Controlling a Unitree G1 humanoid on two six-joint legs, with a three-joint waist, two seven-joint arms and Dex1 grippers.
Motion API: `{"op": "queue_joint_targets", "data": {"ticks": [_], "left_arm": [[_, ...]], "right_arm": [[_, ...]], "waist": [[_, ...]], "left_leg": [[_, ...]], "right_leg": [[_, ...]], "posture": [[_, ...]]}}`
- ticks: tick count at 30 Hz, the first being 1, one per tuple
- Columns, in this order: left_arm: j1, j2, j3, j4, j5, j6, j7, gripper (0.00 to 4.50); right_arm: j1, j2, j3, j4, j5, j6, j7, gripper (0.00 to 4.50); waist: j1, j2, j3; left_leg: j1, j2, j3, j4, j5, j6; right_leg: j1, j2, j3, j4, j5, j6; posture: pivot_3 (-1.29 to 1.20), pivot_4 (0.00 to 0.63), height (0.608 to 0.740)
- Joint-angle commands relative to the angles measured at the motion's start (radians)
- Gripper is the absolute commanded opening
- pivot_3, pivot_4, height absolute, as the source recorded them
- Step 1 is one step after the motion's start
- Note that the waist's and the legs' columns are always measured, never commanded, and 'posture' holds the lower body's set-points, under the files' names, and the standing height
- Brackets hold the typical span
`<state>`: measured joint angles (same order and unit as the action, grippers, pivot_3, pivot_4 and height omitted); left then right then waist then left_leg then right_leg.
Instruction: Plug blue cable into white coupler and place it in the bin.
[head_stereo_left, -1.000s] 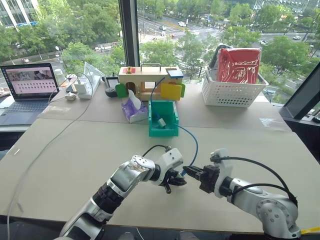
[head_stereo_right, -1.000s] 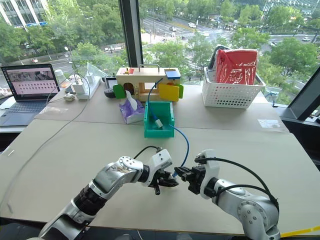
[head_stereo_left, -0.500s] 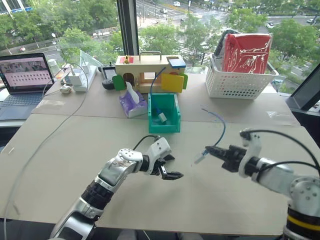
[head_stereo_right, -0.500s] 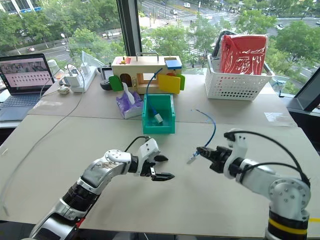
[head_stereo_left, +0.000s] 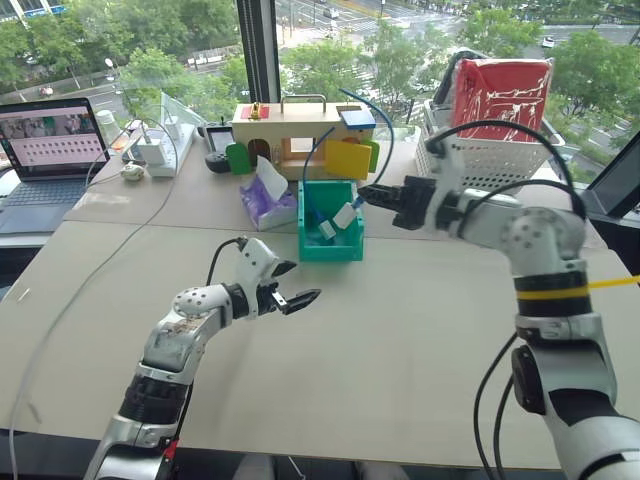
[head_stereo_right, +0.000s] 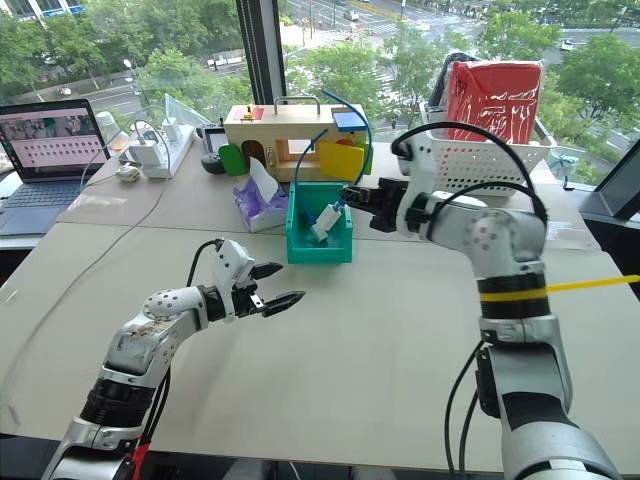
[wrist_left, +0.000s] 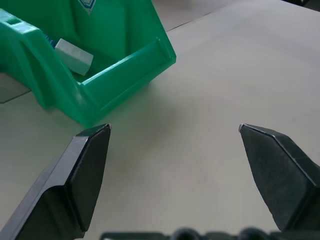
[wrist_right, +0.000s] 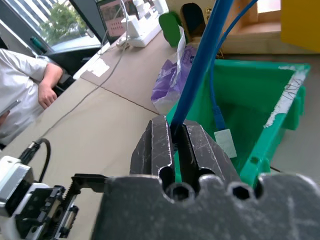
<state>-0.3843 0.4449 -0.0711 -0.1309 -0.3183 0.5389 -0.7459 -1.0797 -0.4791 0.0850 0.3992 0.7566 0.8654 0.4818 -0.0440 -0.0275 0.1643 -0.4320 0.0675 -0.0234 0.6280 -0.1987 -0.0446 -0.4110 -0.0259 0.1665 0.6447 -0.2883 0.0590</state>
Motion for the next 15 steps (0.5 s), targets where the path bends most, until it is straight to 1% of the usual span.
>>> {"op": "queue_joint_targets", "data": {"ticks": [1,3,5,7,8,9,12,15], "left_arm": [[0.059,0.019,0.017,-0.108,0.009,0.027,0.049,4.42],[0.094,0.027,0.025,-0.145,0.011,0.047,0.075,4.42],[0.114,0.032,0.031,-0.17,0.01,0.065,0.096,4.42],[0.128,0.035,0.038,-0.189,-0.002,0.085,0.107,4.5],[0.132,0.035,0.041,-0.196,-0.005,0.092,0.112,4.5],[0.134,0.036,0.042,-0.199,-0.008,0.095,0.116,4.5],[0.128,0.038,0.037,-0.194,-0.003,0.092,0.118,4.5],[0.113,0.037,0.042,-0.183,-0.004,0.083,0.117,4.5]], "right_arm": [[-0.103,0.059,0.052,0.292,-0.202,-0.262,0.138,0.0],[-0.151,0.098,0.049,0.43,-0.265,-0.35,0.17,0.0],[-0.183,0.125,0.042,0.518,-0.31,-0.402,0.196,0.0],[-0.206,0.152,0.02,0.57,-0.326,-0.402,0.229,0.87],[-0.213,0.165,0.016,0.585,-0.338,-0.401,0.243,0.98],[-0.22,0.176,0.012,0.594,-0.349,-0.4,0.256,1.49],[-0.231,0.193,-0.01,0.589,-0.369,-0.401,0.274,2.42],[-0.232,0.188,-0.038,0.552,-0.376,-0.384,0.288,3.49]], "waist": [[0.0,0.0,0.0],[0.001,0.0,0.0],[0.001,0.001,0.001],[0.0,0.001,0.001],[0.0,0.001,0.001],[0.0,0.001,0.001],[-0.002,0.001,0.001],[-0.003,0.001,0.001]], "left_leg": [[-0.001,0.0,0.0,0.0,0.0,0.0],[-0.005,0.0,-0.001,0.0,0.002,-0.003],[-0.009,0.0,0.0,0.0,0.005,-0.008],[-0.009,0.0,-0.001,0.0,0.007,-0.011],[-0.009,0.0,-0.001,0.001,0.007,-0.012],[-0.009,0.0,-0.002,0.001,0.007,-0.012],[-0.009,0.0,-0.003,0.001,0.008,-0.013],[-0.008,0.0,-0.005,0.003,0.01,-0.017]], "right_leg": [[-0.002,0.0,0.0,0.001,0.0,0.0],[-0.007,-0.001,-0.002,0.004,0.0,-0.001],[-0.013,-0.002,-0.003,0.006,0.001,-0.002],[-0.014,-0.003,-0.007,0.01,0.001,-0.002],[-0.014,-0.004,-0.01,0.012,0.002,-0.003],[-0.014,-0.004,-0.011,0.012,0.002,-0.003],[-0.014,-0.004,-0.014,0.015,0.002,-0.004],[-0.014,-0.003,-0.015,0.019,0.003,-0.004]], "posture": [[0.0,0.15,0.715],[0.0,0.15,0.715],[0.0,0.15,0.715],[0.0,0.15,0.715],[0.0,0.15,0.715],[0.0,0.15,0.715],[0.0,0.15,0.715],[0.0,0.15,0.715]]}}
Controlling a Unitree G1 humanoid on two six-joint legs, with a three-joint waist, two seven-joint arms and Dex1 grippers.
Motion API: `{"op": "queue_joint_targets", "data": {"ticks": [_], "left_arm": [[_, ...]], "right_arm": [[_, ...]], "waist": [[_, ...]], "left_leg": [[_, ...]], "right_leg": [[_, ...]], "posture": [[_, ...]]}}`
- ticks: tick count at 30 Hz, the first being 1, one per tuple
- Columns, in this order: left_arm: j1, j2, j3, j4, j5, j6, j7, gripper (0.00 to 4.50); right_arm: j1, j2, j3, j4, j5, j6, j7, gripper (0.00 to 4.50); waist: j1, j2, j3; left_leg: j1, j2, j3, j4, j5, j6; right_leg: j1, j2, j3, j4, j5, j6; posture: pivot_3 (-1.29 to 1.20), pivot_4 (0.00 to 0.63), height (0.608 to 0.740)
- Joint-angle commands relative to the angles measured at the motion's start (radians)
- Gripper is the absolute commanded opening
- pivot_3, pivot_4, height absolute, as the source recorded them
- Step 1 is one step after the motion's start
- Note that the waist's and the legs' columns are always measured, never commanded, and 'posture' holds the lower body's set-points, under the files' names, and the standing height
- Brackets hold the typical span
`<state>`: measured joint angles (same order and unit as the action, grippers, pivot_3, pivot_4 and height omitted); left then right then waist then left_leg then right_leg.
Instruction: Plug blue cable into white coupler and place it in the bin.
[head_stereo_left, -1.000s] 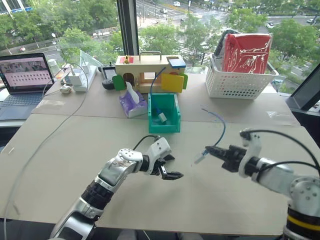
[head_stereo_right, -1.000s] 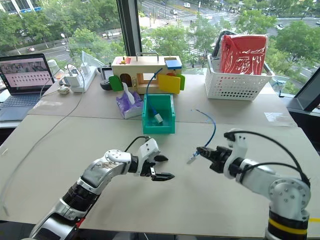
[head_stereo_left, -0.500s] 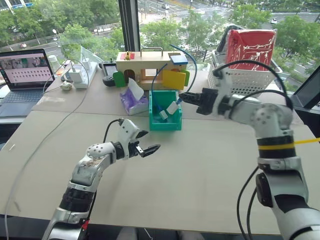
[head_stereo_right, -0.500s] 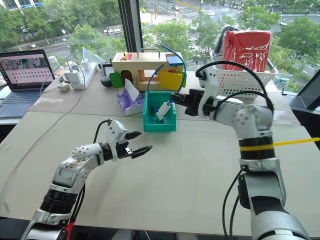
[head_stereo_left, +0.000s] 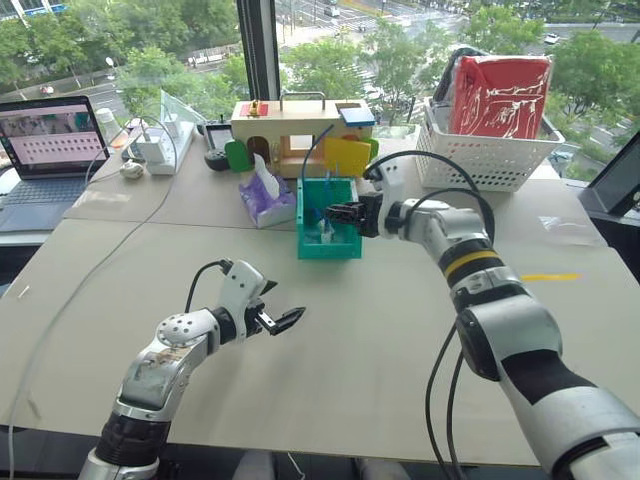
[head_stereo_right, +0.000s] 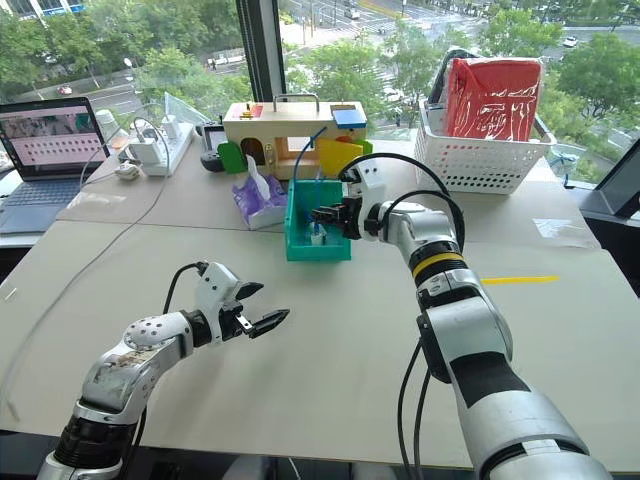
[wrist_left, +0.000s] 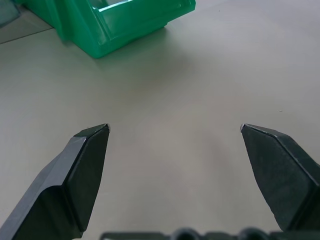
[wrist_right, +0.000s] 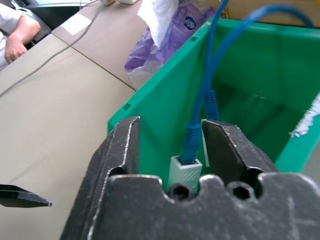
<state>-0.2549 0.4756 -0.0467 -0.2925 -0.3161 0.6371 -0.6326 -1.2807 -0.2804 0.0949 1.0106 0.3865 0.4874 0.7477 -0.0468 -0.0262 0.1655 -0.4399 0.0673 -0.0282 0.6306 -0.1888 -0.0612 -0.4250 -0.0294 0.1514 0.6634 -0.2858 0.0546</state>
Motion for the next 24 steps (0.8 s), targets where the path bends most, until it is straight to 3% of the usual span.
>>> {"op": "queue_joint_targets", "data": {"ticks": [1,3,7,9,12,15,18,21,24], "left_arm": [[-0.021,0.006,0.022,-0.018,-0.007,-0.022,0.002,4.5],[-0.047,-0.006,0.06,-0.005,-0.032,-0.063,-0.007,4.5],[-0.064,0.004,0.13,0.026,-0.083,-0.079,-0.036,4.5],[-0.042,0.029,0.161,0.026,-0.106,-0.077,-0.063,4.5],[-0.008,0.046,0.232,0.038,-0.179,-0.027,-0.081,4.5],[-0.011,0.054,0.254,0.084,-0.167,-0.043,-0.059,4.5],[-0.019,0.051,0.248,0.169,-0.078,-0.185,-0.028,4.5],[-0.001,0.072,0.19,0.266,0.049,-0.353,-0.02,4.5],[-0.017,0.04,0.189,0.324,0.07,-0.421,0.008,4.5]], "right_arm": [[-0.03,-0.015,-0.057,-0.079,-0.006,0.003,0.026,3.75],[0.007,-0.068,-0.087,-0.237,0.023,0.078,0.041,4.44],[0.225,-0.199,-0.13,-0.646,0.079,0.167,0.094,4.48],[0.386,-0.253,-0.128,-0.836,0.067,0.086,0.141,4.48],[0.673,-0.313,-0.09,-1.003,-0.089,-0.128,0.088,4.48],[0.828,-0.298,-0.147,-1.071,-0.038,-0.107,0.074,4.48],[0.972,-0.247,-0.237,-1.118,-0.022,-0.156,-0.017,4.48],[1.02,-0.177,-0.268,-1.147,-0.039,-0.171,-0.124,4.48],[1.05,-0.15,-0.261,-1.164,-0.052,-0.171,-0.155,4.48]], "waist": [[-0.001,0.0,0.0],[-0.001,0.0,0.0],[0.014,0.0,0.001],[0.017,0.0,0.0],[0.009,0.0,0.0],[0.0,0.0,0.0],[-0.01,0.0,0.001],[-0.019,0.0,0.001],[-0.022,0.0,0.001]], "left_leg": [[0.0,0.0,0.0,0.0,0.001,-0.001],[0.0,0.0,0.0,0.002,0.001,-0.001],[-0.001,0.0,-0.004,0.003,0.001,-0.001],[-0.001,0.0,-0.005,0.002,0.001,0.0],[-0.001,0.0,-0.006,0.002,0.0,0.0],[-0.001,0.0,-0.006,0.002,0.001,0.0],[0.0,0.0,-0.005,0.005,0.002,0.0],[0.005,0.0,-0.005,0.006,0.006,0.0],[0.007,0.0,-0.005,0.006,0.009,0.001]], "right_leg": [[0.0,0.0,0.0,0.0,0.0,0.0],[0.0,0.0,0.0,0.001,0.001,-0.001],[0.002,0.0,-0.004,0.001,0.001,-0.001],[0.003,0.0,-0.006,0.0,0.001,-0.001],[0.003,0.0,-0.008,0.0,0.001,-0.001],[0.002,0.0,-0.008,0.001,0.001,-0.001],[0.003,0.0,-0.007,0.002,0.003,-0.002],[0.007,0.0,-0.007,0.002,0.005,0.0],[0.01,0.001,-0.006,0.002,0.005,0.004]], "posture": [[0.0,0.15,0.715],[0.0,0.15,0.715],[0.0,0.15,0.715],[0.0,0.15,0.715],[0.0,0.15,0.715],[0.0,0.15,0.715],[0.0,0.15,0.715],[0.0,0.15,0.715],[0.0,0.15,0.715]]}}
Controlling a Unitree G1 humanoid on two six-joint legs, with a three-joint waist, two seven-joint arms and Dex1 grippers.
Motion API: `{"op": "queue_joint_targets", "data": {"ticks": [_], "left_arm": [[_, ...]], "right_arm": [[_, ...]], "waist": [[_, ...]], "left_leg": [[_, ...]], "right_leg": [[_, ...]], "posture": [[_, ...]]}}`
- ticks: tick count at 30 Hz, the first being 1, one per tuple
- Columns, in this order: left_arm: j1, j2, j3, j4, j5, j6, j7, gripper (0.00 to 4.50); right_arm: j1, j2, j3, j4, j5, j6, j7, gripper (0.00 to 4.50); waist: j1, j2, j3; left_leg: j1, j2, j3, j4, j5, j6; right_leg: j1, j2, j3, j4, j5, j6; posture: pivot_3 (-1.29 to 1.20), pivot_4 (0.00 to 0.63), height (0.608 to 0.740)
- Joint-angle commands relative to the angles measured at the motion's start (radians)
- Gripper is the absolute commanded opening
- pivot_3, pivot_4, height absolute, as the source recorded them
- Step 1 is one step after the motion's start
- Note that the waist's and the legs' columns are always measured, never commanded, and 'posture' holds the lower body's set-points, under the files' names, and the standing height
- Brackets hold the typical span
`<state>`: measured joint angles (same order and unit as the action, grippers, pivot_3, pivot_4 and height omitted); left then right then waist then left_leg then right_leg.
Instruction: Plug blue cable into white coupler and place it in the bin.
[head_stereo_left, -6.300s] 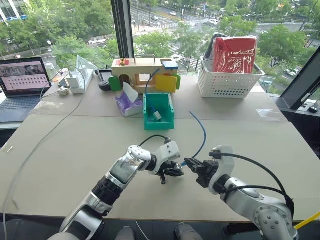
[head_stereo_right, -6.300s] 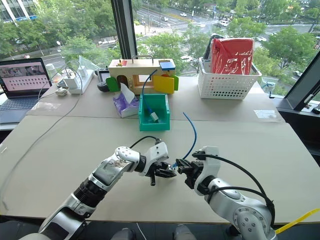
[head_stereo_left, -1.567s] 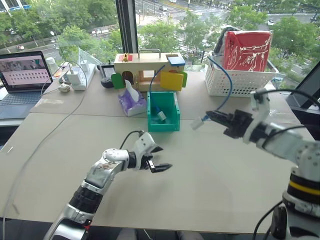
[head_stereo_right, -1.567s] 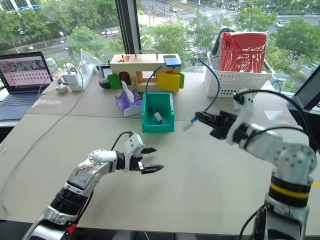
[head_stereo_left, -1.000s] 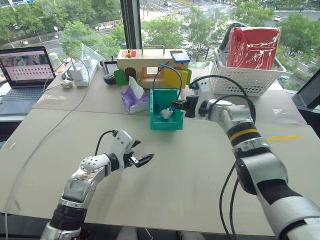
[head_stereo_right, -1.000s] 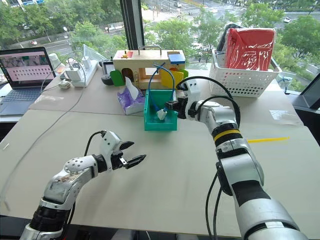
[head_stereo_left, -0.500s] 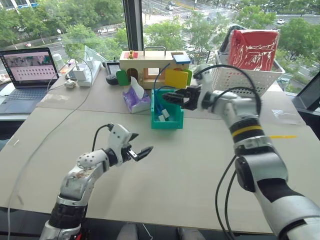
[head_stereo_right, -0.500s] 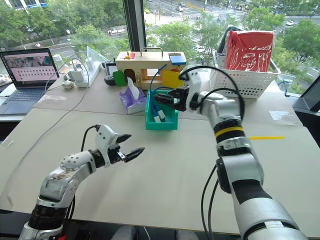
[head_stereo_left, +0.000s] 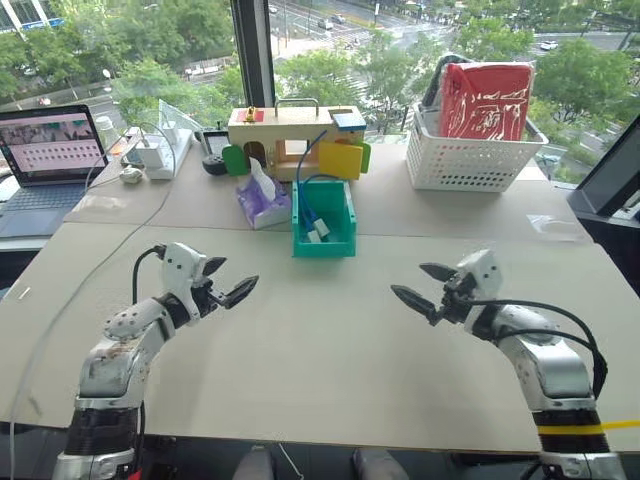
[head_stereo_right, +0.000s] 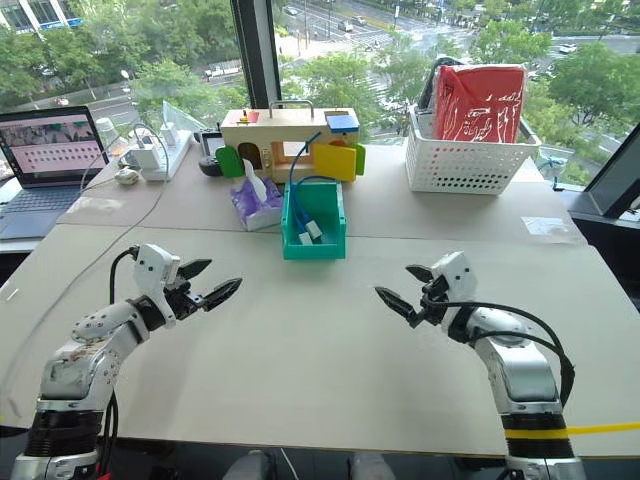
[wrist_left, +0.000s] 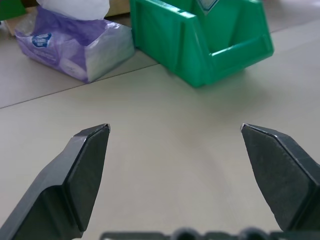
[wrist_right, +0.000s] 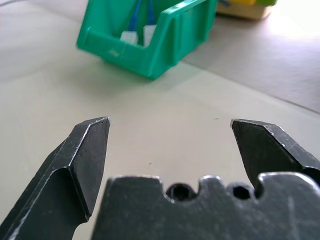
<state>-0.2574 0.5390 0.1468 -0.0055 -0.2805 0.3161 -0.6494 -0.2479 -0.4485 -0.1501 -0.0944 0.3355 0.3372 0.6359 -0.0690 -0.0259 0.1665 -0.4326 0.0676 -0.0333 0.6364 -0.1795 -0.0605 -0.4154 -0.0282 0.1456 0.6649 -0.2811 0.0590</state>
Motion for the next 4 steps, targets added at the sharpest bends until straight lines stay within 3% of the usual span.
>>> {"op": "queue_joint_targets", "data": {"ticks": [1,4], "left_arm": [[-0.023,-0.033,-0.005,0.056,0.033,-0.11,0.027,4.5],[-0.038,-0.033,-0.018,0.086,0.031,-0.108,0.001,4.5]], "right_arm": [[0.025,0.019,-0.013,-0.062,-0.002,-0.021,-0.046,4.48],[0.037,0.01,-0.005,-0.065,-0.006,-0.022,-0.045,4.48]], "waist": [[0.001,0.0,0.0],[0.003,0.0,0.0]], "left_leg": [[0.0,0.0,0.0,0.0,0.001,0.0],[0.0,0.0,0.0,0.0,0.001,0.001]], "right_leg": [[0.0,0.0,0.0,0.0,0.0,0.001],[0.001,0.0,0.0,0.0,0.001,-0.001]], "posture": [[0.0,0.15,0.715],[0.0,0.15,0.715]]}}
